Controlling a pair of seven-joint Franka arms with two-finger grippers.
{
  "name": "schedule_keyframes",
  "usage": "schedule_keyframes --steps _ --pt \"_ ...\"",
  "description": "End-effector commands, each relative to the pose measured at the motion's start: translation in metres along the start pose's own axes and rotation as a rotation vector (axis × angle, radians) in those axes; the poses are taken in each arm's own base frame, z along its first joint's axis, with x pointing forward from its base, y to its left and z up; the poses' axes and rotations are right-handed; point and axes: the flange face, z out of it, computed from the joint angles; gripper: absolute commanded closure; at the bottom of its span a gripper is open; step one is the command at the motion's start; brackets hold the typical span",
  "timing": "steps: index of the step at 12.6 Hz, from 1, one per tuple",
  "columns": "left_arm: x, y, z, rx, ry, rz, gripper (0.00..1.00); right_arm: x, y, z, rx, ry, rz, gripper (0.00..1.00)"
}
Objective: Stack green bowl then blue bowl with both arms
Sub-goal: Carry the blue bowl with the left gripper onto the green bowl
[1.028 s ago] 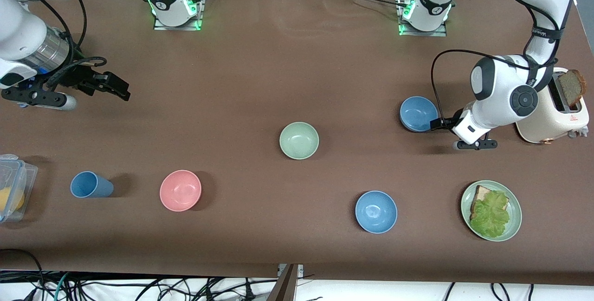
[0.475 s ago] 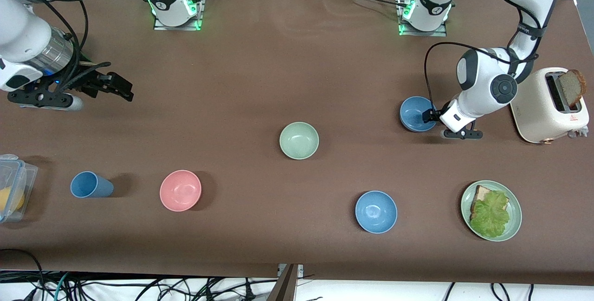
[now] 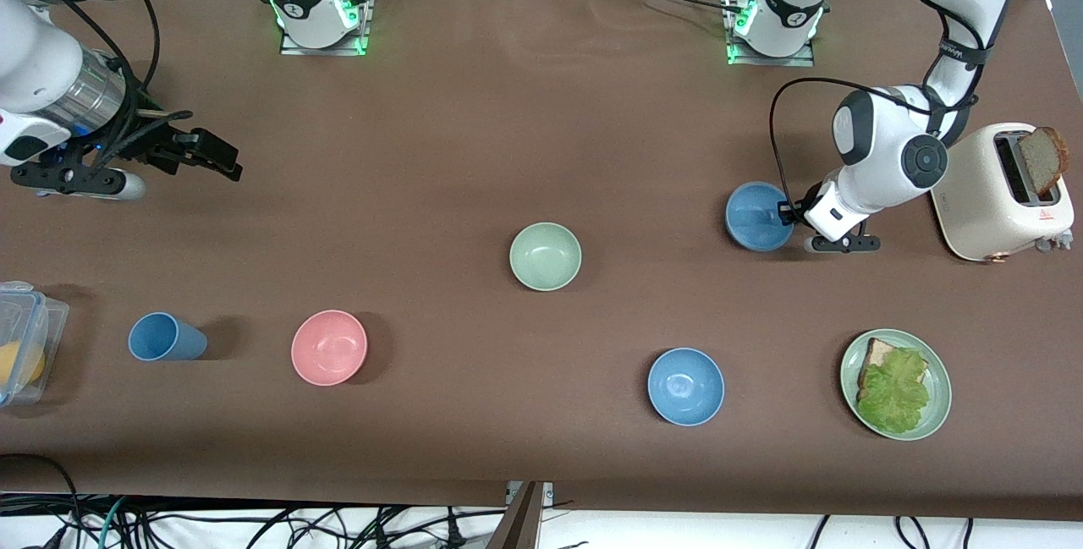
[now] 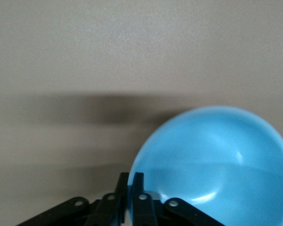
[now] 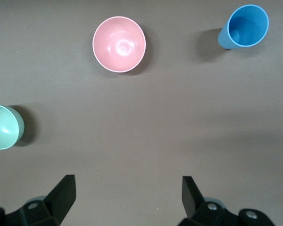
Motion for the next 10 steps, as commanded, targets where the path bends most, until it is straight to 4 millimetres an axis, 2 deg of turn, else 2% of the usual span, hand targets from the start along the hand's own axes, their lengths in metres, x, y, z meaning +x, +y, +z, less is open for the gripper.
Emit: schedule_keyframes --steps 1,2,4,6,7,8,10 --pt "-0.002 0.004 -0.012 -0.022 0.013 0.011 1.0 -0.009 0.006 -0.005 -0.054 -0.02 -0.078 0.01" --pt "0.004 0.015 -0.025 -0.033 0.017 0.027 1.0 -0.008 0.009 -0.005 -0.062 -0.017 -0.11 0.01" --pt "0.024 0.05 -0.06 -0.122 0.015 0.019 1.0 -0.007 0.016 -0.008 -0.064 -0.014 -0.12 0.01" --pt "0.037 0.109 -0.092 -0.182 0.041 0.029 1.0 -0.007 0.016 -0.008 -0.06 -0.016 -0.113 0.01" --pt "0.04 0.149 -0.105 -0.187 0.063 0.041 1.0 -0.007 0.018 -0.008 -0.059 -0.022 -0.107 0.01" --pt "0.042 0.188 -0.109 -0.189 0.072 0.061 1.0 -0.008 0.018 -0.008 -0.059 -0.027 -0.102 0.01" --pt "0.042 0.252 -0.109 -0.196 0.077 0.061 1.0 -0.009 0.018 -0.013 -0.055 -0.016 -0.098 0.01"
